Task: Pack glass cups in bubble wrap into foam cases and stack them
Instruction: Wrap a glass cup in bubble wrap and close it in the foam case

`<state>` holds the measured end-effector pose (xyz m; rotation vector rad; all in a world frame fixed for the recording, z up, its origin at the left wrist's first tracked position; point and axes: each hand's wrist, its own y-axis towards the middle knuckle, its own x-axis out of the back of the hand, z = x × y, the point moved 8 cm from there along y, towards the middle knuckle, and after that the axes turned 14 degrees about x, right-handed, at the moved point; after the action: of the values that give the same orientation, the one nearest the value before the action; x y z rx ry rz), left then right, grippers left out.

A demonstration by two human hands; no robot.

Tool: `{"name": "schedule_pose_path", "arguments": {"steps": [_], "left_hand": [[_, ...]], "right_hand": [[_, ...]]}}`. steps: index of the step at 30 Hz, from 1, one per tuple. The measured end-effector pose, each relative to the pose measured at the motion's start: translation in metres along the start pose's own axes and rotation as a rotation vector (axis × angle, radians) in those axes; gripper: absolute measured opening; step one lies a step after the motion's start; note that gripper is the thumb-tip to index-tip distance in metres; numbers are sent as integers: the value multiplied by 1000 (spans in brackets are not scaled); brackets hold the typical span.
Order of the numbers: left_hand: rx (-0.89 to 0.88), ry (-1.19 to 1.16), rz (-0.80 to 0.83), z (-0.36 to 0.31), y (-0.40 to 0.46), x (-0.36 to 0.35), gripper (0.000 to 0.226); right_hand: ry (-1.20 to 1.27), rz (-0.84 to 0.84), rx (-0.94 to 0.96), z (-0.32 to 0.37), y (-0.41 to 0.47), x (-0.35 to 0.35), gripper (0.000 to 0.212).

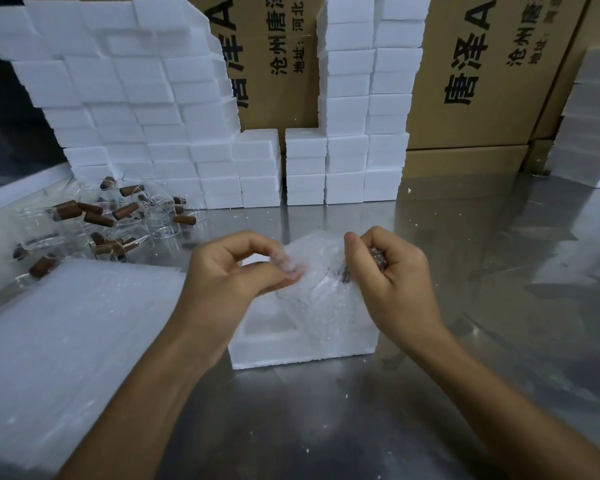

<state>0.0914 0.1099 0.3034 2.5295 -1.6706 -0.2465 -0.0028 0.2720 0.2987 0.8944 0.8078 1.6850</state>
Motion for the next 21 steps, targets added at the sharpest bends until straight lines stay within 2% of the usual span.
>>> {"name": "schedule_pose_path", "arguments": {"steps": [2, 6, 9, 14, 17, 21], "left_hand": [[-126, 228, -26, -7, -4, -9, 8], [-358, 635, -28, -12, -19, -34, 35], [-403, 892, -71, -4, -23, -46, 39], [-374, 989, -100, 5, -21, -46, 43], [-441, 1002, -144, 2, -24, -51, 30], [-524, 986, -330, 3, -29, -51, 33]], "right_hand": [[-3, -49, 13, 1, 1, 4, 37], [-12, -105, 48, 6, -1, 8, 38], [-21, -123, 69, 10, -1, 9, 37], [-3, -124, 73, 15, -3, 5, 36], [38, -146, 20, 10, -4, 6, 36], [110, -167, -60, 3, -2, 7, 35]]}}
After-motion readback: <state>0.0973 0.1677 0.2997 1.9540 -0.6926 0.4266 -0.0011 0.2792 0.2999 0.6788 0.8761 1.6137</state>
